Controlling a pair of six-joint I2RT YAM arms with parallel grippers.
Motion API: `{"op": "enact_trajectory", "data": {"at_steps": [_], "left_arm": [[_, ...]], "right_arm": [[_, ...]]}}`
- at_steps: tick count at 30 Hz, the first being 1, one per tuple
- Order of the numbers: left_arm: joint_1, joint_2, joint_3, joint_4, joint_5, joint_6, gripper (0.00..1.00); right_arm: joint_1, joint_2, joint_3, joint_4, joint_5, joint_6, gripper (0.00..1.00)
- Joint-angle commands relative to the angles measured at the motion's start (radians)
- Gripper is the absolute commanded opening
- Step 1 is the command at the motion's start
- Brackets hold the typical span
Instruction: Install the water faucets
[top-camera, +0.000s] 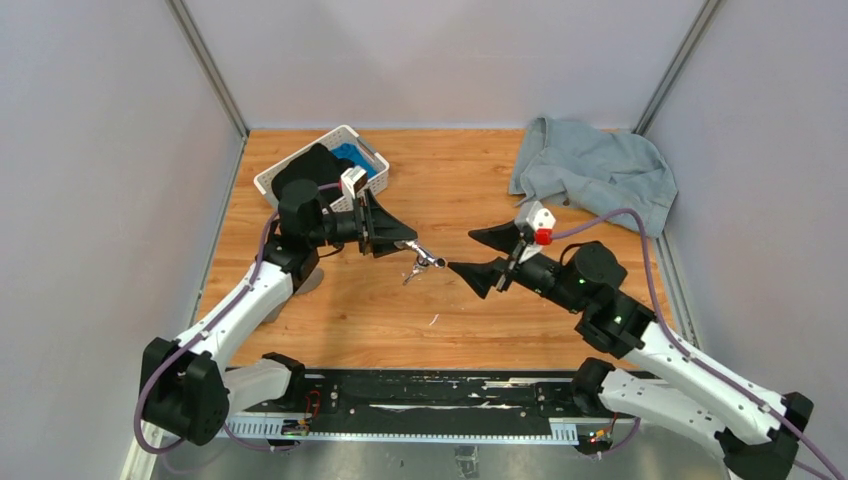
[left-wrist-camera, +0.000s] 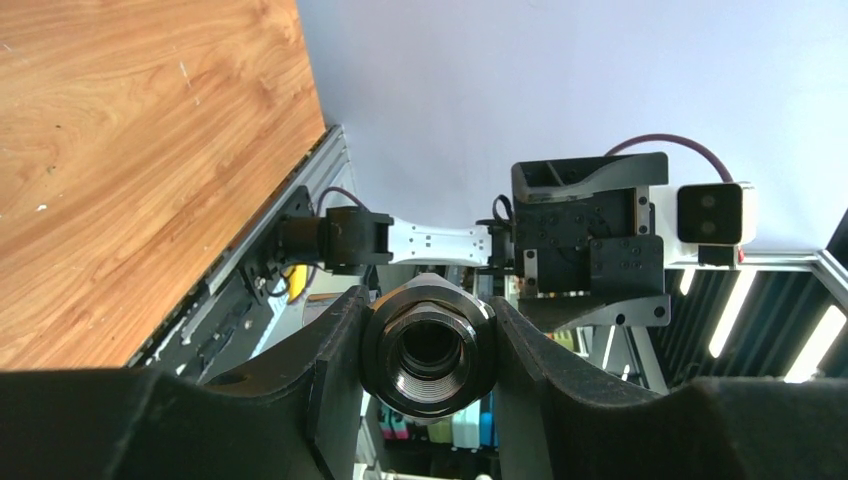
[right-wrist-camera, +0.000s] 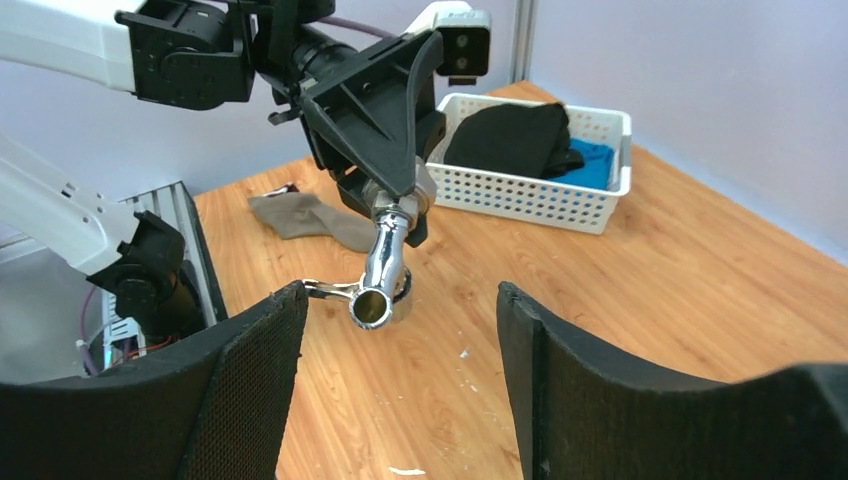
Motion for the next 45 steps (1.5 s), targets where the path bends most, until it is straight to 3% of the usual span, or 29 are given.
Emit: {"op": "enact_trajectory", "data": {"at_steps": [1, 4, 13, 23, 27, 34, 37, 41, 43, 45], "left_arm": [[-0.002, 0.009, 0.049, 0.056, 0.018, -0.016, 0.0], [-0.002, 0.018, 0.062, 0.056, 0.016, -0.016, 0.0], [-0.002, 0.015, 0.072, 0.056, 0.018, -0.018, 0.0], [-0.002, -0.024, 0.037, 0.056, 0.009, -0.008, 0.0], [-0.002, -0.03, 0.024, 0.055, 0.008, 0.008, 0.0], [-0.002, -0.023, -0.012, 0.055, 0.001, 0.065, 0.0], [-0.002, -0.023, -0.025, 0.056, -0.021, 0.102, 0.0], [-0.002, -0.009, -0.046, 0.056, -0.032, 0.118, 0.0], [-0.002, -0.003, -0.049, 0.055, -0.029, 0.119, 0.0], [-0.002, -0.001, -0.047, 0.056, -0.027, 0.116, 0.0]], "right_arm": [[0.038, 0.089, -0.009, 0.097, 0.088, 0.112, 0.69], [0.071, 0.135, -0.024, 0.167, 0.105, 0.192, 0.7], [0.171, 0.26, -0.029, 0.23, 0.247, 0.192, 0.69], [0.171, 0.319, -0.078, 0.359, 0.354, 0.38, 0.21], [0.171, 0.299, -0.108, 0.424, 0.338, 0.494, 0.11], [0.092, 0.24, -0.189, 0.534, 0.274, 0.913, 0.06], [0.021, 0.243, -0.248, 0.562, 0.239, 1.231, 0.05], [-0.026, 0.323, -0.353, 0.824, 0.228, 1.646, 0.04], [-0.036, 0.368, -0.362, 0.918, 0.176, 1.704, 0.05], [-0.051, 0.393, -0.345, 0.945, 0.123, 1.675, 0.12]]}}
